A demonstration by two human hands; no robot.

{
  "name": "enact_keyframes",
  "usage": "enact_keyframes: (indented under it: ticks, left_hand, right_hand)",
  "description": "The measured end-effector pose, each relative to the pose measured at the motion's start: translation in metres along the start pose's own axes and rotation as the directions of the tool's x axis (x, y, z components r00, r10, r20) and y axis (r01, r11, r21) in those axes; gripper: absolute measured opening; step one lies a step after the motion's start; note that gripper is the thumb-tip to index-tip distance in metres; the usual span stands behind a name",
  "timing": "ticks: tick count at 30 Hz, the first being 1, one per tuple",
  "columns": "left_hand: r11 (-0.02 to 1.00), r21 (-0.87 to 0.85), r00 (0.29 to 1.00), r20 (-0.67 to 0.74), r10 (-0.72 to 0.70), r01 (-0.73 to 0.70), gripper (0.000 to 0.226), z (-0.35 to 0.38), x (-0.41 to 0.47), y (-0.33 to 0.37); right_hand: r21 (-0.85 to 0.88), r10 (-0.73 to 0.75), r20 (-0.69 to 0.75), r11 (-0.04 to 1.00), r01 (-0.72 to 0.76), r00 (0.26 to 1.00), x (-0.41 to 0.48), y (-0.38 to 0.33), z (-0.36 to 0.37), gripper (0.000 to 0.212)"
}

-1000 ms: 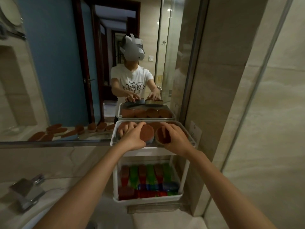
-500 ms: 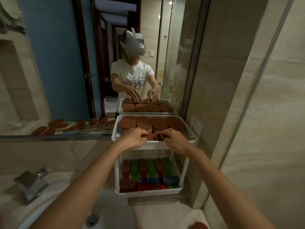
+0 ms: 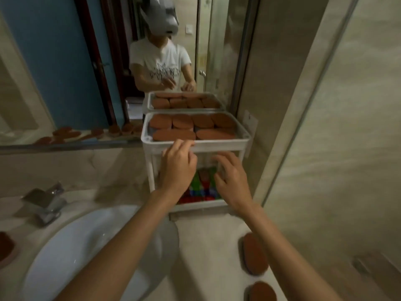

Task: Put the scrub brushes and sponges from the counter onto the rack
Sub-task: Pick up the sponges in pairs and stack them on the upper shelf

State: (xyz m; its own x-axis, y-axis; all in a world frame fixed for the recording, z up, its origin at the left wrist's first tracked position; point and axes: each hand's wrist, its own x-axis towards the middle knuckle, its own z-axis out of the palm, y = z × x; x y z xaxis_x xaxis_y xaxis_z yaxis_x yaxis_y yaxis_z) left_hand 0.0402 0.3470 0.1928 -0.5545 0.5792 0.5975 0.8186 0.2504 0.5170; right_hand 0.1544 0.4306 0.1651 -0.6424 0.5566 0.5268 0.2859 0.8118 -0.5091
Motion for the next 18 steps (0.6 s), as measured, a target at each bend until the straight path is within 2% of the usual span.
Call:
enact_keyframes:
  ticks: [2,4,5,6,8,9,11,14,18]
  left_hand:
    - [0.997,-0.028,0.996,0.054,-0.073,0.074,0.034,0.014,-0.031,-0.003]
    - [0.986,-0.026,0.971,0.181,-0.156,0.163,0.032,0.033,-0.063,-0.009]
    - [0.981,-0.015,0.952,0.243,-0.184,0.194,0.033,0.042,-0.078,-0.013]
    - [0.975,0.002,0.928,0.308,-0.211,0.221,0.033,0.050,-0.093,-0.016]
    - [0.958,0.044,0.858,0.435,-0.272,0.282,0.034,0.065,-0.121,-0.023]
    - [0.951,0.071,0.821,0.487,-0.297,0.302,0.035,0.072,-0.133,-0.027]
    - [0.938,0.135,0.752,0.566,-0.336,0.318,0.036,0.081,-0.151,-0.033]
    - [0.923,0.217,0.673,0.634,-0.381,0.318,0.036,0.090,-0.166,-0.041]
    - [0.900,0.245,0.614,0.664,-0.426,0.360,0.038,0.095,-0.172,-0.049]
  right_hand:
    - [0.021,0.087,-0.050,0.996,-0.086,0.995,-0.037,0.011,0.011,0.043]
    - [-0.024,0.294,0.026,0.956,-0.294,0.955,-0.071,0.032,0.023,0.036]
    - [-0.121,0.415,0.103,0.907,-0.403,0.904,-0.087,0.045,0.030,0.037]
    - [-0.254,0.549,0.196,0.829,-0.498,0.813,-0.102,0.058,0.037,0.042]
    - [-0.474,0.745,0.337,0.663,-0.580,0.576,-0.131,0.079,0.048,0.049]
    - [-0.518,0.793,0.356,0.608,-0.602,0.494,-0.142,0.086,0.052,0.049]
    - [-0.542,0.840,0.355,0.542,-0.643,0.409,-0.157,0.093,0.057,0.045]
    - [-0.548,0.843,0.381,0.537,-0.641,0.381,-0.162,0.094,0.058,0.040]
    - [-0.526,0.737,0.530,0.674,-0.518,0.420,-0.158,0.080,0.061,0.040]
